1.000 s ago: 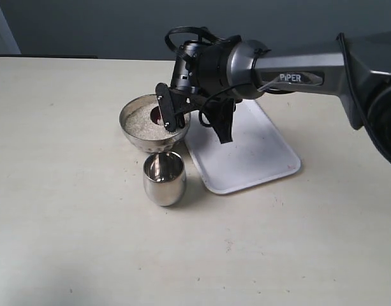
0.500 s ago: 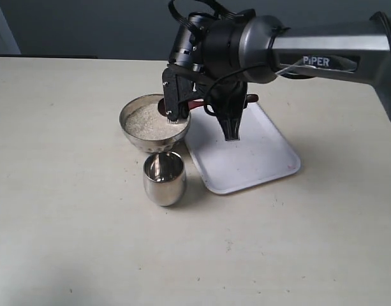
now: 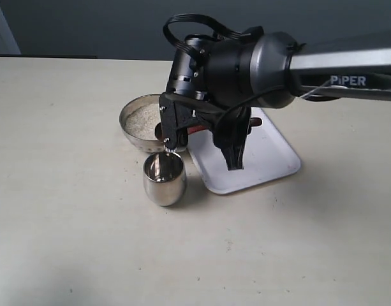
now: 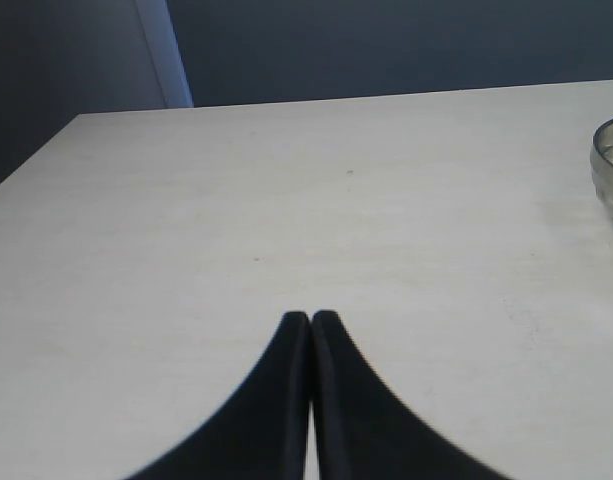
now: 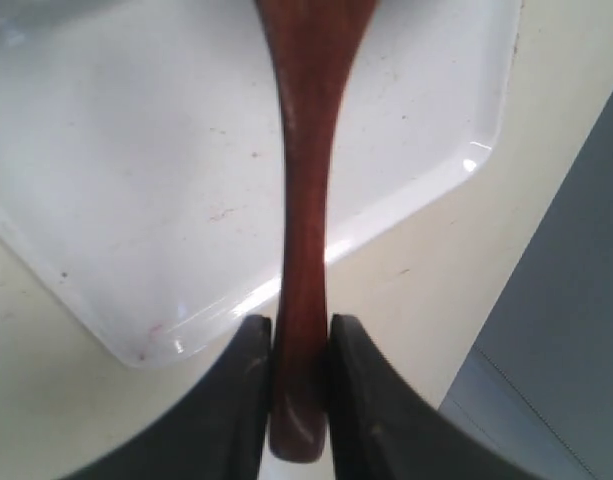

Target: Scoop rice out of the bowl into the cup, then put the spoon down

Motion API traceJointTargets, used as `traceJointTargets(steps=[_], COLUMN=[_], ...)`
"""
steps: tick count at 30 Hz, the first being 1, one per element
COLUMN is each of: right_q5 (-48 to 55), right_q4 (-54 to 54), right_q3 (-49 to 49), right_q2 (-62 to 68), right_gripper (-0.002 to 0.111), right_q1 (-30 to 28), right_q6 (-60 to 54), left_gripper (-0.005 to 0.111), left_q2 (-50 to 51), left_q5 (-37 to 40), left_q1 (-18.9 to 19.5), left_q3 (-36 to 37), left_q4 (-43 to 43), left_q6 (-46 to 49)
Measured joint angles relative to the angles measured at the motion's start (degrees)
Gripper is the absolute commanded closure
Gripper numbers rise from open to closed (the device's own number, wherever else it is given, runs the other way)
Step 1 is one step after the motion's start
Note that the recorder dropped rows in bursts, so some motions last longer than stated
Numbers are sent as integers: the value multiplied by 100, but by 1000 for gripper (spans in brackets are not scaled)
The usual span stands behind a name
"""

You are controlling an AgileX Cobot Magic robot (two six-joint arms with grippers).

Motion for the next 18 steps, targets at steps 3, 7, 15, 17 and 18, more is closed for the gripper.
traceJointTargets(steps=[3, 7, 15, 17, 18], right_q5=[0, -81, -495, -523, -523], right_q4=[0, -11, -557, -691, -745], right_q3=[201, 514, 790, 790, 790], right_q2=[-101, -129, -129, -129, -129], right_gripper=[109, 109, 109, 109, 109], right_q1=[102, 239, 471, 486, 495], right_q6=[136, 308, 1135, 1220, 1246], left_gripper=[106, 106, 106, 106, 106], left_q2=[0, 0, 0, 0, 0], left_q5=[0, 0, 0, 0, 0], left_q1=[0, 0, 0, 0, 0], left_q3=[0, 0, 0, 0, 0], left_q4=[0, 0, 0, 0, 0], left_q6=[0, 0, 0, 0, 0])
